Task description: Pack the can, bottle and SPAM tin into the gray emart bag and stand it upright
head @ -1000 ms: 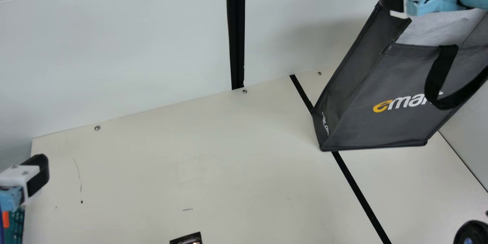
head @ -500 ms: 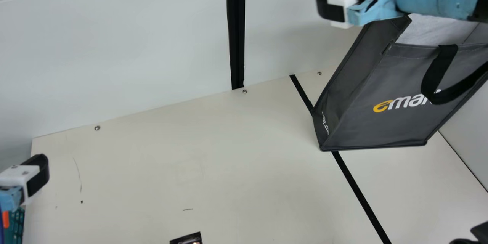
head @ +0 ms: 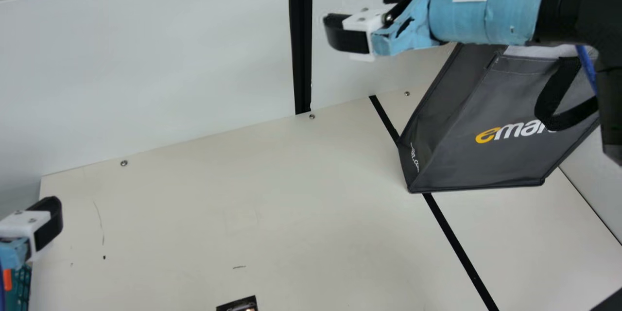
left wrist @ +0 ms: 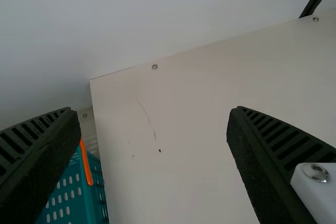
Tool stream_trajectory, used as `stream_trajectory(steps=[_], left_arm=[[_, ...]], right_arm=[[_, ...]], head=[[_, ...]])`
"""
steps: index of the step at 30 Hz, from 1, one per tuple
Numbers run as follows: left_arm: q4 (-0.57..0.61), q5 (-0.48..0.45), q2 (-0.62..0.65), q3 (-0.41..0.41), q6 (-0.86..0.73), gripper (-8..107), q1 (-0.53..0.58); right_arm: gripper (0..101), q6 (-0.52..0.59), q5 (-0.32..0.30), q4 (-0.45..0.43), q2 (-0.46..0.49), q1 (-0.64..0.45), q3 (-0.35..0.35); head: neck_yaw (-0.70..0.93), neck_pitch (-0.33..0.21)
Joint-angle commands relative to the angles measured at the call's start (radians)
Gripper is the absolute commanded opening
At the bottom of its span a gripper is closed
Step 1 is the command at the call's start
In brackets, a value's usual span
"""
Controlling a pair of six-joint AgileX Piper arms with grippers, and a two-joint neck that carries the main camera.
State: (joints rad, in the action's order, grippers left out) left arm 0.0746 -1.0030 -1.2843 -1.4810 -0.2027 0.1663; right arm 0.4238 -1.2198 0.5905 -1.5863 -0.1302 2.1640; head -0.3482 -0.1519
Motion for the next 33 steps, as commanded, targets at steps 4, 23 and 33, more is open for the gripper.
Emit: stream_trajectory(steps=[4,23,33], left_arm=[[0.0,0.0,0.0,0.0,0.0,90,0.0],[0.002,0.0,0.0,0.0,0.0,90,0.0],[0.002,0.0,0.0,0.0,0.0,90,0.0]], right_arm=[[95,-0.037,0.0,0.007,0.002,0.038,-0.024],[95,-0.117,0.058,0.011,0.038,0.138,-0.233],[95,-0.107,0.101,0.023,0.062,0.137,-0.368]], head=[[-0.001,-0.023],[-0.001,-0.023],[-0.001,-0.023]])
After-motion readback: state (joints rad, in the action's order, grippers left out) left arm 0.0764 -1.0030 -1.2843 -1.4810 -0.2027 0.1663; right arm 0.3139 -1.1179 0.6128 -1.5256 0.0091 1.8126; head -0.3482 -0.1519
